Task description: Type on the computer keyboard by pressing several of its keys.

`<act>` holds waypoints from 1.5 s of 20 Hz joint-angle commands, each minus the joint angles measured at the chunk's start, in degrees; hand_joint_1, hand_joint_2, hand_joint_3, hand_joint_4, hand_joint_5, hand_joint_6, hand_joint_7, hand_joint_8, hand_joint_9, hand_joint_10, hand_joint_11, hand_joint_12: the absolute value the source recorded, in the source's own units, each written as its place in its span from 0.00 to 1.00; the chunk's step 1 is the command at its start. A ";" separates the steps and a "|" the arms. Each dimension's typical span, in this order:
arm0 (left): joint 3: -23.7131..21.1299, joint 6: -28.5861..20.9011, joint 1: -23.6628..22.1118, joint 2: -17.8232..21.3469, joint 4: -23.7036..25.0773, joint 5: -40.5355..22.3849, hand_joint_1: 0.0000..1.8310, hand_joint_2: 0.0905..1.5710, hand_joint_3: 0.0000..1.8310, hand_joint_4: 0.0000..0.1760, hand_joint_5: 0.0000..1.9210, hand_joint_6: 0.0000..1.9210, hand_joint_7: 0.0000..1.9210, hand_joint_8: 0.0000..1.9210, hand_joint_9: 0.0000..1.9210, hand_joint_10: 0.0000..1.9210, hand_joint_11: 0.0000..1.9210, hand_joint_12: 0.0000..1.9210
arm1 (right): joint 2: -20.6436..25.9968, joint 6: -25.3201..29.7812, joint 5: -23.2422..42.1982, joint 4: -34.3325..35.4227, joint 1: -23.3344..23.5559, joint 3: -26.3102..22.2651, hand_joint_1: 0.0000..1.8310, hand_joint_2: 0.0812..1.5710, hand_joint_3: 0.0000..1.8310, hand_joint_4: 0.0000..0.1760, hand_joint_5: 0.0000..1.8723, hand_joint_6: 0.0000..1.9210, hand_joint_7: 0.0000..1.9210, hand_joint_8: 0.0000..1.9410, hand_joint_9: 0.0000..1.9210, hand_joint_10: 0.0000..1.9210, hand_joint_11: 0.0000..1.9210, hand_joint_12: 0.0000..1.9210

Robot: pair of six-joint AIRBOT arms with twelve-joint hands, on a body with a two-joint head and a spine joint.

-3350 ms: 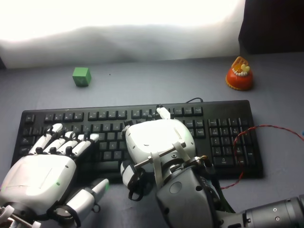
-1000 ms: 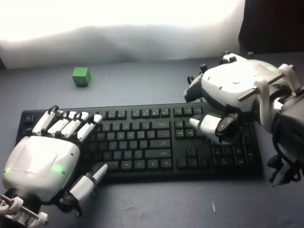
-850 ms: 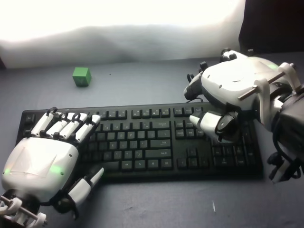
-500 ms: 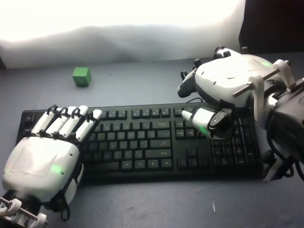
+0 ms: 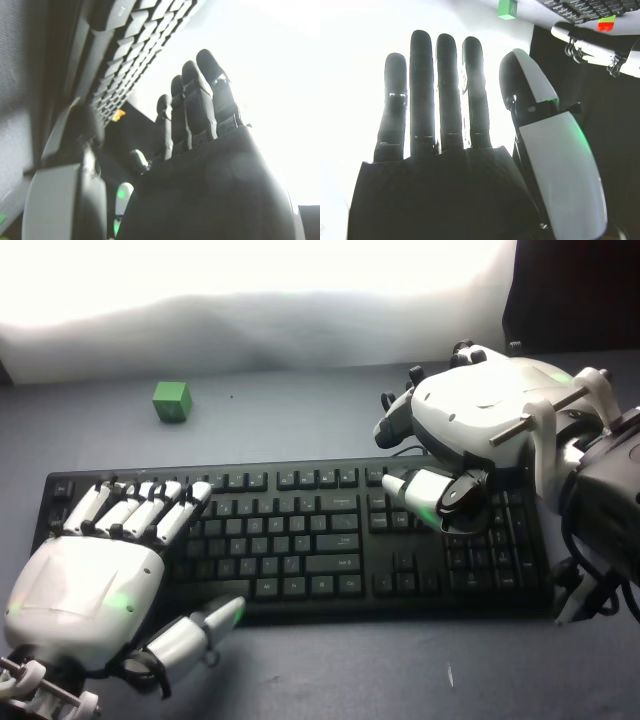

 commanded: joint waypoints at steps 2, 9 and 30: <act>-0.51 -0.04 -1.15 1.08 2.72 -5.54 0.00 0.76 0.00 0.10 0.17 0.02 0.18 0.01 0.17 0.01 0.00 0.40 | 0.04 0.09 2.00 -4.31 0.65 -0.10 0.36 0.84 0.00 0.00 0.36 0.00 0.33 0.00 0.32 0.00 0.02 0.70; -6.45 0.42 -6.10 8.42 -0.86 2.07 0.00 0.76 0.00 0.13 0.18 0.01 0.19 0.00 0.17 0.01 0.00 0.41 | 0.09 -0.31 2.80 -4.32 0.95 -0.09 0.34 0.85 0.00 0.00 0.36 0.00 0.34 0.00 0.33 0.01 0.03 0.70; -18.00 6.11 -27.93 24.53 -4.84 31.61 0.21 0.92 0.00 0.00 0.47 0.95 0.56 0.95 0.56 1.00 0.55 1.00 | 0.19 -0.62 3.27 -4.33 1.11 0.26 0.23 0.94 0.01 0.00 0.60 1.00 0.68 1.00 0.71 1.00 0.72 1.00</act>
